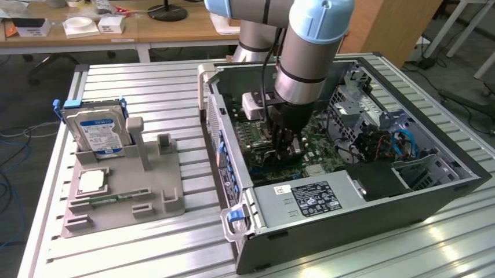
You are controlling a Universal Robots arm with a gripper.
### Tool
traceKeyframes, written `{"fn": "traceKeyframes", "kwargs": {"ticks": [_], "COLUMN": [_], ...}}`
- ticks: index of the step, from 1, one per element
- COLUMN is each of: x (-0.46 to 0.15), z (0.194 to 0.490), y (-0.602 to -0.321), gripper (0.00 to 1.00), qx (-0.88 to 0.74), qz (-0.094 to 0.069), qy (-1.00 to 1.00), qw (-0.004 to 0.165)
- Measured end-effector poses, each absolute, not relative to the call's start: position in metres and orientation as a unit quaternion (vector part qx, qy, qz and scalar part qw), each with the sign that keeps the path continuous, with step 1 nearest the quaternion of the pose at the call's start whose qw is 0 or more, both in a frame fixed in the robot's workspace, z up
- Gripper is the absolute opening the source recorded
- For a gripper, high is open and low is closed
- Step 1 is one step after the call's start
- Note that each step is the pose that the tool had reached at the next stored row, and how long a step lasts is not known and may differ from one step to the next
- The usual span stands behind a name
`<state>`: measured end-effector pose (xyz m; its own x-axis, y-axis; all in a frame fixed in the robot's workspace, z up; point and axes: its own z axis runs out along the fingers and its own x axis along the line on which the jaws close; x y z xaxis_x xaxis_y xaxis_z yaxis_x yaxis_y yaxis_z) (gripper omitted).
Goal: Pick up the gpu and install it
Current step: 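Insert the gpu into the slot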
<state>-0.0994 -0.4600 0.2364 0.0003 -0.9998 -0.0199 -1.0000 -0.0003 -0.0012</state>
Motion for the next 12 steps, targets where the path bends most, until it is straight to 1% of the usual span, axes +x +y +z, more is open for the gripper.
{"fn": "traceKeyframes", "kwargs": {"ticks": [6, 7, 12], "x": [-0.1, -0.1, -0.099], "z": [0.236, 0.237, 0.251], "y": [-0.46, -0.46, -0.46], "gripper": [0.27, 0.33, 0.33], "qx": [-0.707, -0.707, -0.707], "qz": [0.007, 0.007, 0.005], "qy": [0.707, 0.707, 0.707], "qw": [0.008, 0.007, 0.009]}}
